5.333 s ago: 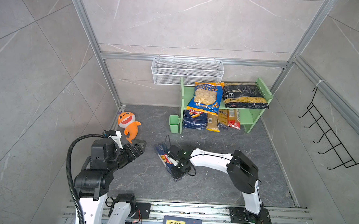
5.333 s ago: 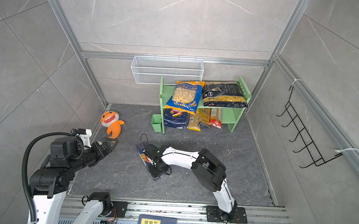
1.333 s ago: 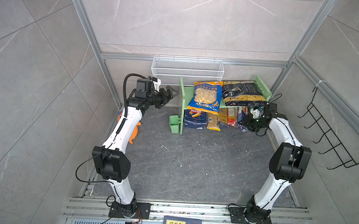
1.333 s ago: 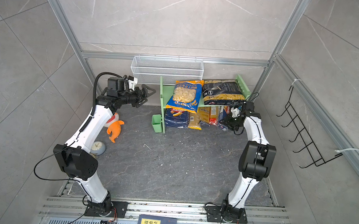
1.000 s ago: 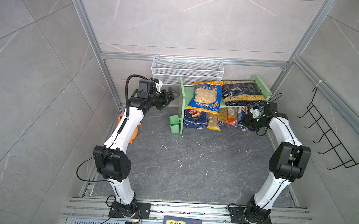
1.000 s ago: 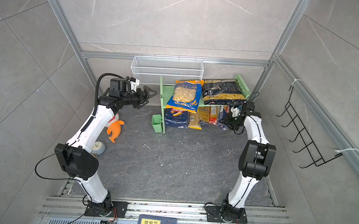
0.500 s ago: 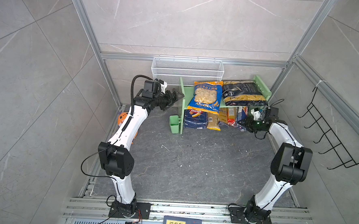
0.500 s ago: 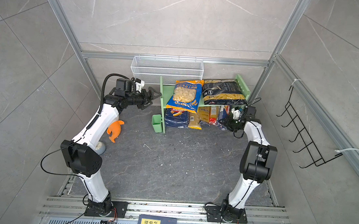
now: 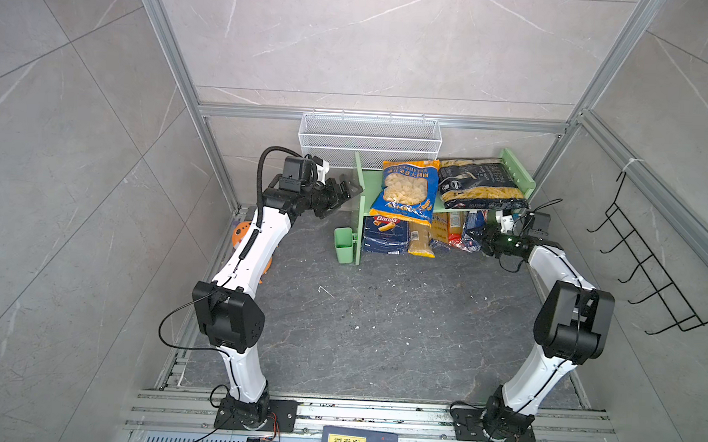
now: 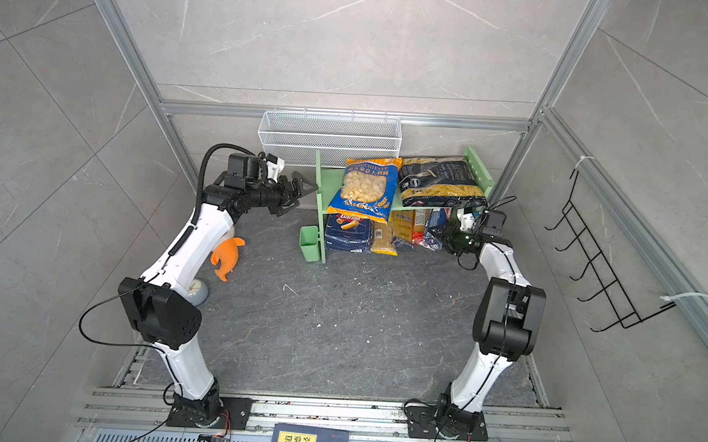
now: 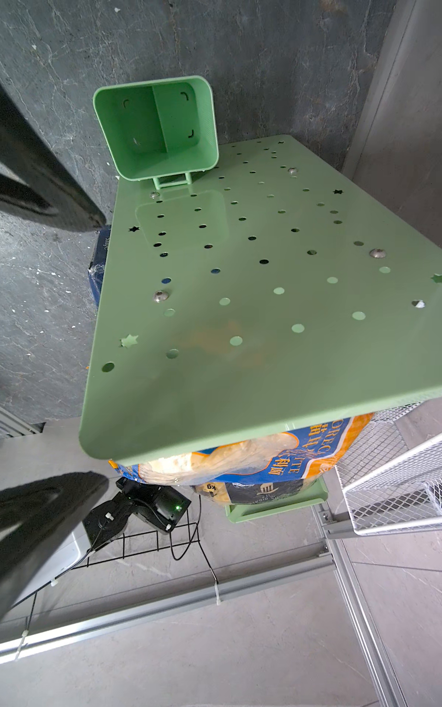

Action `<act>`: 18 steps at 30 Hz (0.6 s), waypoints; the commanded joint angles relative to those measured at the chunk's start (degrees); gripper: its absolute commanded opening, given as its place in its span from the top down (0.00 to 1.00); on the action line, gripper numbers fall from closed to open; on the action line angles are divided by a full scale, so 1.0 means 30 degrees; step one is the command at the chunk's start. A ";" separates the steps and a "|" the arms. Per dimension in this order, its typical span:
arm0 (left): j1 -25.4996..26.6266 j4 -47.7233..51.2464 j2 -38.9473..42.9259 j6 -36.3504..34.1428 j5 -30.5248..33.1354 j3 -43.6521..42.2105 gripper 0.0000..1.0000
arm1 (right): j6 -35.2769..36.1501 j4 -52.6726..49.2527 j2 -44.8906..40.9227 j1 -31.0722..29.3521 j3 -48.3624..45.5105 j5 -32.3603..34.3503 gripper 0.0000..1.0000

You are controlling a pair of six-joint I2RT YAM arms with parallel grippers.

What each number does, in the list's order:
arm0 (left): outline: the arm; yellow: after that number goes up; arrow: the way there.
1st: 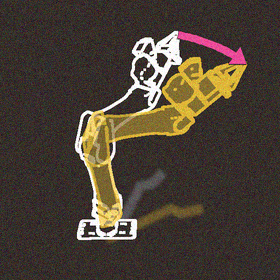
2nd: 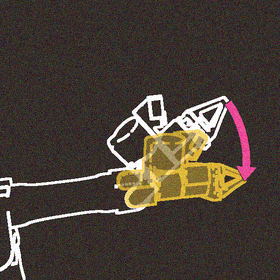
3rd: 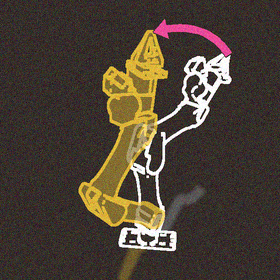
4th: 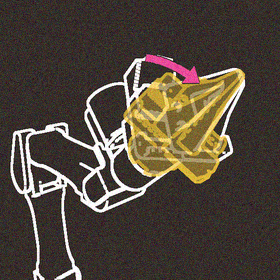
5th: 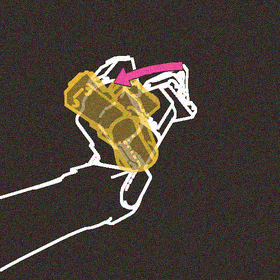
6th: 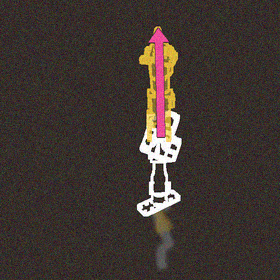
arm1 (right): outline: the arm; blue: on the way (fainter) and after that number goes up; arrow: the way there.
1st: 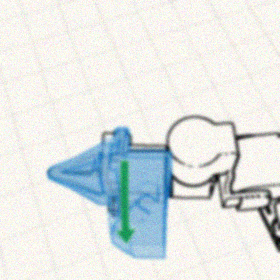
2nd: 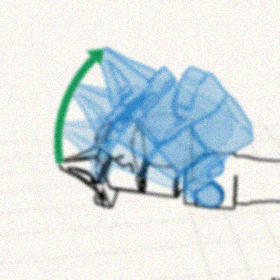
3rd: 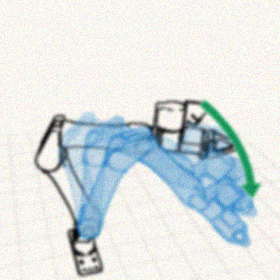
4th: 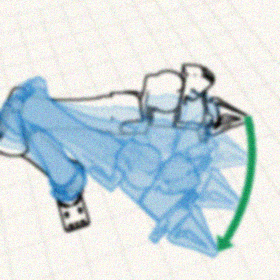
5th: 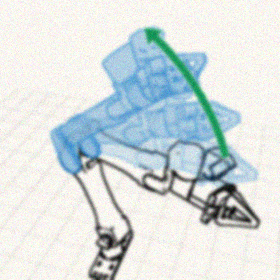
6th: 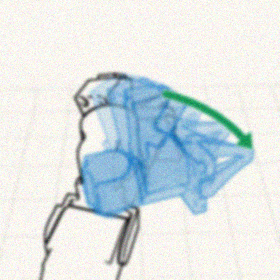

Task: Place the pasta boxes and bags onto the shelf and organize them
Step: 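Push the Barilla box in beside the red-and-yellow packet with the right gripper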

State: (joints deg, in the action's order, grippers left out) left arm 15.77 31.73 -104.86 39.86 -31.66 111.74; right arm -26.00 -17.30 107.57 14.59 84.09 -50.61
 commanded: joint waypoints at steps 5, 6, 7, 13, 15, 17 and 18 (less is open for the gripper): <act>0.0023 -0.0803 0.0732 -0.0181 -0.0652 -0.0154 0.00 | 0.1079 0.1264 -0.0076 -0.0207 0.1243 -0.1494 0.61; 0.0040 -0.0819 0.0734 -0.0147 -0.0700 -0.0201 0.00 | 0.1100 0.1164 0.0030 -0.0220 0.1389 -0.1436 0.56; 0.0042 -0.0819 0.0732 -0.0139 -0.0725 -0.0187 0.00 | 0.1029 0.1065 0.0181 -0.0205 0.1568 -0.1357 0.49; 0.0044 -0.0839 0.0986 -0.0241 -0.0829 -0.0406 0.00 | 0.0723 0.0746 0.0154 -0.0205 0.1486 -0.0708 0.19; 0.0017 -0.0850 0.1089 -0.0295 -0.0795 -0.0480 0.00 | 0.0771 0.0399 0.0126 -0.0205 0.1395 -0.0456 0.17; 0.0016 -0.0848 0.1141 -0.0337 -0.0816 -0.0509 0.00 | 0.0682 0.0350 0.0063 -0.0205 0.1249 -0.0311 0.17; 0.0015 -0.0849 0.1120 -0.0365 -0.0841 -0.0471 0.00 | 0.0670 0.0104 0.0063 -0.0205 0.1273 -0.0081 0.17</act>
State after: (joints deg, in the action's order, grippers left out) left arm 15.77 31.18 -104.62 39.88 -32.12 110.32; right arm -25.89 -19.14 108.42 14.66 85.41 -51.00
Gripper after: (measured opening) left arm 0.996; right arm 0.828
